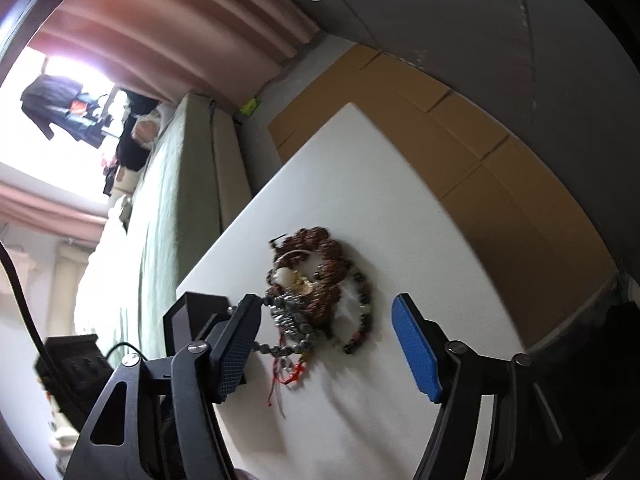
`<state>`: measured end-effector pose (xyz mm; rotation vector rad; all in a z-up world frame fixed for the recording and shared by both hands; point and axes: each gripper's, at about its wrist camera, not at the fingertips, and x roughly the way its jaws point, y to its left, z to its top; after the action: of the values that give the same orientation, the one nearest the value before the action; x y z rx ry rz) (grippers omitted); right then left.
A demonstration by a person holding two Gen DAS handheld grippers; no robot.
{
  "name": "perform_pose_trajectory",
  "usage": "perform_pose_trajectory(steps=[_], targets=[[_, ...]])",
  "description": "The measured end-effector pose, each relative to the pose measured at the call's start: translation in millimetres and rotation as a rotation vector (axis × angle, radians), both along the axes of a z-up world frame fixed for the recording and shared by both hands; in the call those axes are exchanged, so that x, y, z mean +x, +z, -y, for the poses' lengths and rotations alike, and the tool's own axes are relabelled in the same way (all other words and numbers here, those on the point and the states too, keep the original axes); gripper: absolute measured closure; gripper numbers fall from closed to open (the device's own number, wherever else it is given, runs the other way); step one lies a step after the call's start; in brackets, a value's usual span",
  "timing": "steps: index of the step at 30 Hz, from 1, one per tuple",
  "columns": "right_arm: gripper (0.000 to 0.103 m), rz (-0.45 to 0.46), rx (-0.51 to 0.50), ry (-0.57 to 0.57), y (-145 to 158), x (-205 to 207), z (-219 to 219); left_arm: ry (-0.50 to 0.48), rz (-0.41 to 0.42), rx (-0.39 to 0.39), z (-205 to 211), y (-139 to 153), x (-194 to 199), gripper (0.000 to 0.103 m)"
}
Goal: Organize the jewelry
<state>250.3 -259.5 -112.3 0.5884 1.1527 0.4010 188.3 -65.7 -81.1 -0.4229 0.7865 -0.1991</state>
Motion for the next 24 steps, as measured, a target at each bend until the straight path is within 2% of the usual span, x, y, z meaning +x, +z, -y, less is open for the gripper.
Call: perform_pose_trajectory(steps=[3, 6, 13, 24], targets=[[0.057, 0.016, 0.013, 0.033, 0.6, -0.6, -11.0, 0.010, 0.020, -0.020, -7.7, 9.7, -5.8, 0.095], [0.063, 0.038, 0.014, 0.053, 0.9, 0.3, -21.5, 0.031, 0.035, -0.031, -17.6, 16.6, -10.8, 0.095], [0.064, 0.068, -0.038, 0.111, -2.5, 2.5, -49.6, 0.071, 0.048, -0.048, -39.7, 25.1, -18.8, 0.095], [0.064, 0.086, -0.184, 0.154, -11.6, 10.5, -80.8, 0.126, 0.090, -0.053, -71.0, 40.1, -34.5, 0.095]])
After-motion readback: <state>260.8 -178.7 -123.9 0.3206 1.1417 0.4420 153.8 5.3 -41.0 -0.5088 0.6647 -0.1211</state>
